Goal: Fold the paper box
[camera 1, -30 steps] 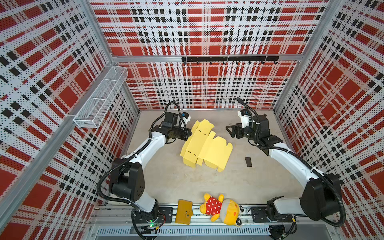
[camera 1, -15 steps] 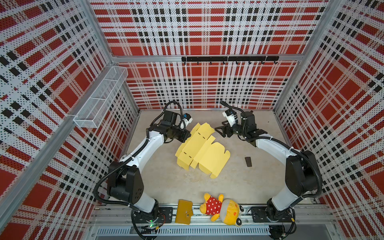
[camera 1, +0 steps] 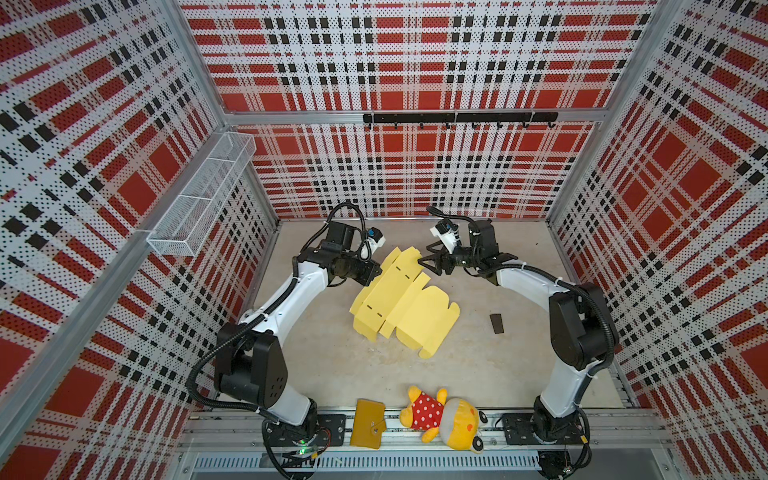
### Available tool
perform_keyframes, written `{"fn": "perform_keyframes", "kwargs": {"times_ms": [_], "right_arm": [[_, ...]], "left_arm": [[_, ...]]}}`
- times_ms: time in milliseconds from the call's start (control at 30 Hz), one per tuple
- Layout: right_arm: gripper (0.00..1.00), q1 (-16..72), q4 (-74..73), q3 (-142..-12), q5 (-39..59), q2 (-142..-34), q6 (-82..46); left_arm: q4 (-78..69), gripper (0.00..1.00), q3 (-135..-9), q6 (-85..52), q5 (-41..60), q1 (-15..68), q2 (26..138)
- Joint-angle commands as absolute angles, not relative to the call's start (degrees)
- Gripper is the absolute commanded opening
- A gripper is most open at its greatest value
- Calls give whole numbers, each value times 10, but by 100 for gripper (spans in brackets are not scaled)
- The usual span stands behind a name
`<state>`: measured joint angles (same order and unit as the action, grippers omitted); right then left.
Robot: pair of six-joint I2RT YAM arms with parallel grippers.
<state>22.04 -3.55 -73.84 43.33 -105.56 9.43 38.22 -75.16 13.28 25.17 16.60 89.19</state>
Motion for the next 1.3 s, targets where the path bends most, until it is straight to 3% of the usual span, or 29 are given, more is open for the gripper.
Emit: {"fn": "perform_keyframes", "kwargs": {"times_ms": [0,467,567,633,733,833,1267], "right_arm": [[66,229,-40,-767,469,-1078,122],[20,230,-3,-790,483,-1090,154],[7,230,18,-797,493,-1087,176],[2,229,24,-796,494,-1082,187],[0,228,42,-801,505,-1076,206],[0,226,72,-816,511,-1071,226],[0,192,78,-810,513,-1050,233]], "left_arm": [[382,0,-758,137,262,170,880],[376,0,-751,139,265,170,880],[370,0,-742,142,265,170,882],[367,4,-736,146,264,170,880],[365,23,-731,153,262,170,878],[365,30,-730,164,243,169,879],[367,29,-719,176,236,166,874]]}}
